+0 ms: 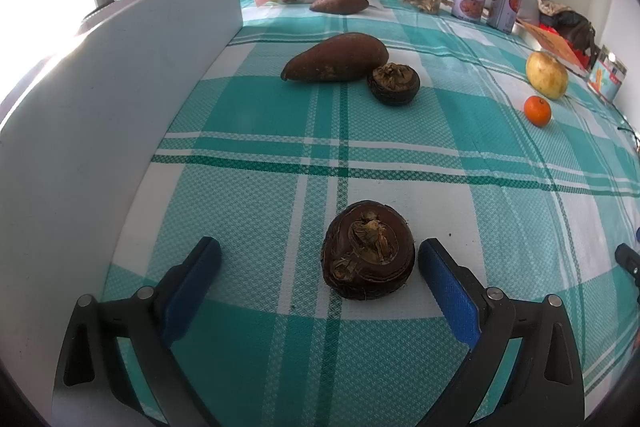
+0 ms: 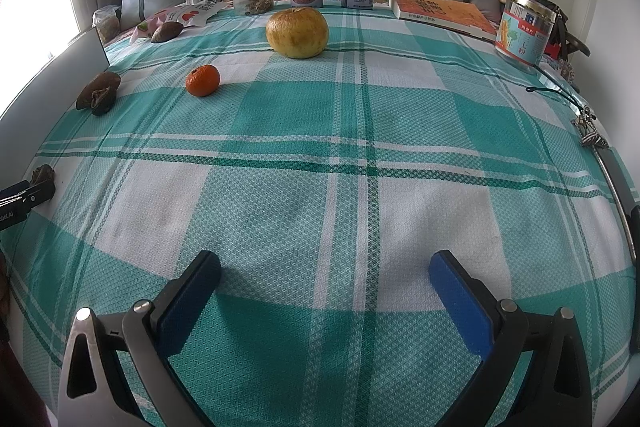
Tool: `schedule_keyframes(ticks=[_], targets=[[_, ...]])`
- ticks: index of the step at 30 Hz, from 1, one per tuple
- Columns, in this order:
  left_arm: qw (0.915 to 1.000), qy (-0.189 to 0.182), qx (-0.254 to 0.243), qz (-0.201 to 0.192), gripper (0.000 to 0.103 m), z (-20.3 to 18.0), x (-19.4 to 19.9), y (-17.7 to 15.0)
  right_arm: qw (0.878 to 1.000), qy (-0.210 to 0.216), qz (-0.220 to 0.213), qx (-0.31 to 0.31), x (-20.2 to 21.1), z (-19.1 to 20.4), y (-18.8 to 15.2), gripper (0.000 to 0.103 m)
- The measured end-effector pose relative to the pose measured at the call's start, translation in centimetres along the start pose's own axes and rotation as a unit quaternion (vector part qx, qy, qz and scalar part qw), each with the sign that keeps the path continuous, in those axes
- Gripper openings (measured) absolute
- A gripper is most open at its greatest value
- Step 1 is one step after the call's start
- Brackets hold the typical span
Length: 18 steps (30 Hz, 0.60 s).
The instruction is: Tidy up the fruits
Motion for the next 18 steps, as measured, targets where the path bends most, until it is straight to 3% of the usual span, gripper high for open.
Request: schedule_keyframes(ticks=[3, 7, 10, 14, 15, 17, 18], targets=[[1.0, 0.0, 0.0, 0.0, 0.1, 0.0, 0.0, 0.0, 1.0, 0.001, 0.019, -0.014, -0.1, 0.1, 0.3, 0.103], [1.0, 0.0, 0.0, 0.0, 0.1, 0.0, 0.0, 0.0, 0.997, 0.074, -0.007, -0.021, 0.3, 3.1, 4.2, 0.096], [1.0, -0.004, 0.001, -0.001, 0.099, 0.0, 0.0, 0.0, 0.995, 0.1, -0.019, 0.015, -0.8, 6.3, 8.4, 0.083], [0.9989, -0.039, -0.022, 0.014, 0.097, -0.6, 0.8, -0.5, 0.994, 0.09, 0.001, 0.067, -4.4, 9.9, 12.4, 0.069], [0.9984, -0.049, -0.022, 0.014, 0.096, -0.8, 1.2, -0.7, 0.993, 0.086, 0.008, 0.077, -5.3, 10.5, 12.9, 0.061], [0.9977, -0.061, -0.029, 0.0, 0.069, -1.4, 2.0, -0.7, 0.993, 0.063, 0.01, 0.099, -6.5, 11.0, 13.5, 0.041], [0.9973, -0.065, -0.036, 0.0, 0.042, -1.6, 2.1, -0.7, 0.993, 0.058, 0.006, 0.105, -6.3, 11.2, 13.8, 0.029]])
Point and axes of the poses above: each gripper's, at about its wrist camera, not at the fingertips, and x roughly against the way its jaws point, z to its left, y to its top, the point moved 10 cm from there along -x, roughly the way its jaws point, and after that the axes turned 7 degrees about z, right-handed, at the moved point
